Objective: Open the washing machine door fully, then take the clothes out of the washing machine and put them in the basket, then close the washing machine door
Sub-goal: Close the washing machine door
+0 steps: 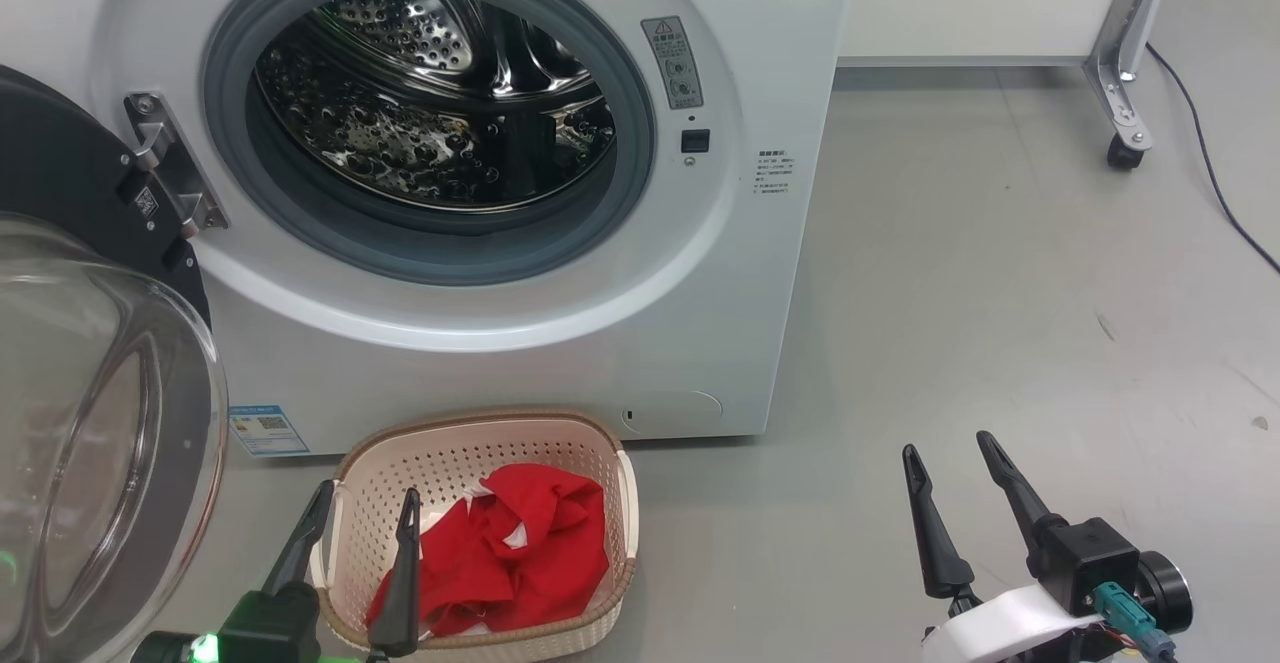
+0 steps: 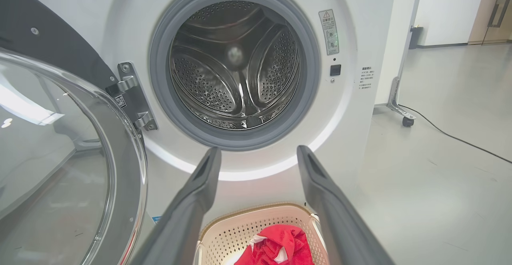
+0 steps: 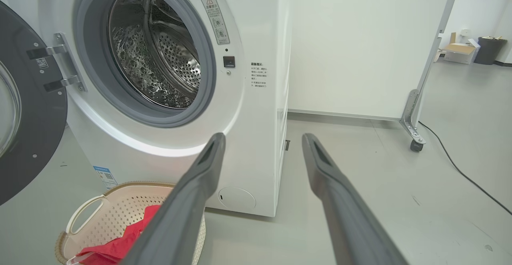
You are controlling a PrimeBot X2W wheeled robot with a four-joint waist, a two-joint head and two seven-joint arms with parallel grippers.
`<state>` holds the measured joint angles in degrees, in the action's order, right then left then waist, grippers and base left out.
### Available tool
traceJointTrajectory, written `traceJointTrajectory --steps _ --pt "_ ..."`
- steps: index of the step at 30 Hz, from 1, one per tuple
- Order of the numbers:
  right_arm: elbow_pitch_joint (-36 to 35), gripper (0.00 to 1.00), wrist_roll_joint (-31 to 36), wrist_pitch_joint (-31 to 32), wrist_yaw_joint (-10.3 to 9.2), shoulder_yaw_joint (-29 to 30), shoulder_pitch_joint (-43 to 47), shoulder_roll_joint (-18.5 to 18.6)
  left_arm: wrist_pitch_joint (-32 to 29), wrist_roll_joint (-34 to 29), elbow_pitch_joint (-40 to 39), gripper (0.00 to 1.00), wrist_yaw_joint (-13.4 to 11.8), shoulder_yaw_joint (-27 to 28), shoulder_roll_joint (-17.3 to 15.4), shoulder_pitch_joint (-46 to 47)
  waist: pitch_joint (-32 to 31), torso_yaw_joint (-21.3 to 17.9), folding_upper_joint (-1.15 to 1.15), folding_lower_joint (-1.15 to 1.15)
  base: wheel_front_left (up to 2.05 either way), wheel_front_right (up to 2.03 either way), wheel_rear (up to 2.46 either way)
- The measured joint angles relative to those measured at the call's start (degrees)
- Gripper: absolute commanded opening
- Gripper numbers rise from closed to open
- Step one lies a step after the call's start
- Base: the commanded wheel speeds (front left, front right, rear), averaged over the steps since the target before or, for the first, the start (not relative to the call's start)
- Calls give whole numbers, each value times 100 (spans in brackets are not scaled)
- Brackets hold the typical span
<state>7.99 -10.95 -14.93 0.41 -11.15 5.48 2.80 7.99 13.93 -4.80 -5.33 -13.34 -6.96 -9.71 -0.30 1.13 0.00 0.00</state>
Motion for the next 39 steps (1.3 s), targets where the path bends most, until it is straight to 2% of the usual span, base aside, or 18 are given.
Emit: traceJointTrajectory --steps 20,39 --pt "1 100 -1 0 0 0 -1 1 -80 -1 -123 100 0 -43 -5 -3 31 25 0 0 -98 136 -38" --pt "10 100 -1 0 -1 1 -1 0 -81 -51 -127 100 0 -73 -24 -3 8 18 0 0 -54 54 0"
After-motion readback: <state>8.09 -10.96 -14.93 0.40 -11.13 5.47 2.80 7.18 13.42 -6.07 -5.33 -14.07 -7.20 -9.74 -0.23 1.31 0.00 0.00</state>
